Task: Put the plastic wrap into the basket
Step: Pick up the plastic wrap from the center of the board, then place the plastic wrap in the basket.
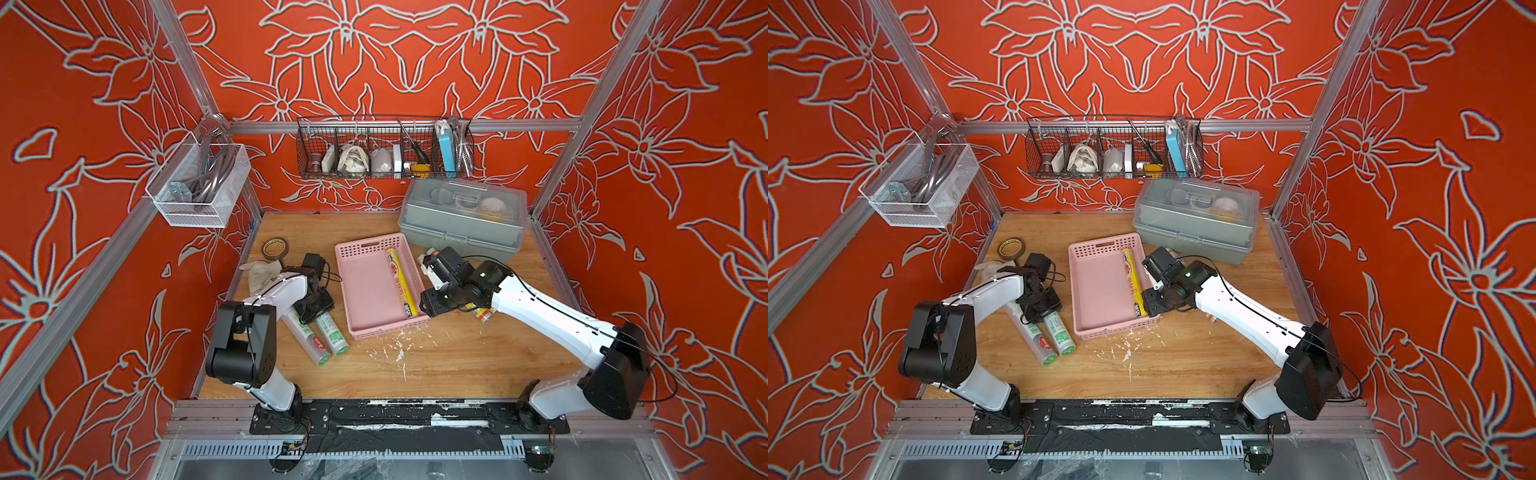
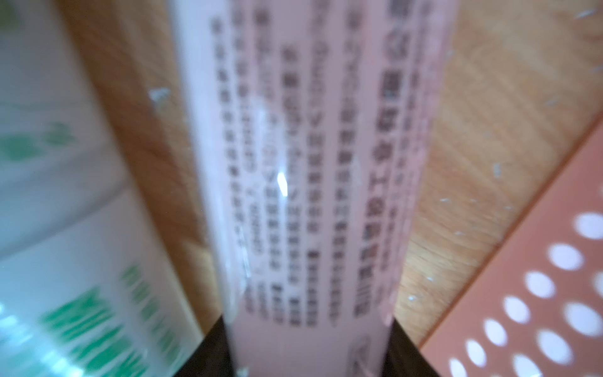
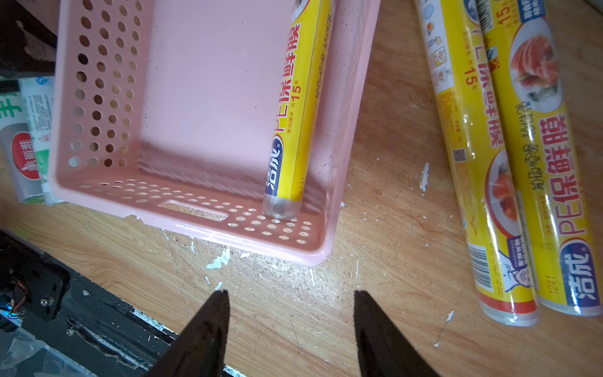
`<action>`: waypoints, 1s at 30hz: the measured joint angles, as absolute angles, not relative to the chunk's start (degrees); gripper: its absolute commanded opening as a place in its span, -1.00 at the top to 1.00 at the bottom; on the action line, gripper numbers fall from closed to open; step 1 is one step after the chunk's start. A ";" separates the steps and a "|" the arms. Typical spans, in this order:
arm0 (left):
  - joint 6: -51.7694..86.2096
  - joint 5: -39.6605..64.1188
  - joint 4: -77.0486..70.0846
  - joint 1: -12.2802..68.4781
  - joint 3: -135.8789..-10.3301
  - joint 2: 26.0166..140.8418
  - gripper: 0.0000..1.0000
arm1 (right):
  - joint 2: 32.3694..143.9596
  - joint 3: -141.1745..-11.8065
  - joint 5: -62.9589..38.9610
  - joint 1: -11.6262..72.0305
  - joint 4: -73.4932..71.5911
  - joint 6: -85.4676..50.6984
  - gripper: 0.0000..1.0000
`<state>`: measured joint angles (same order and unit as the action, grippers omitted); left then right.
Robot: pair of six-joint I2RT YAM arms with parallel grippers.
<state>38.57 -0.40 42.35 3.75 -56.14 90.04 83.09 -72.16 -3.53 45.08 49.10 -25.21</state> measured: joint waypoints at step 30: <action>33.89 -4.14 62.70 16.40 -97.27 101.10 0.34 | 76.18 -68.14 1.74 45.01 49.36 -24.40 -0.23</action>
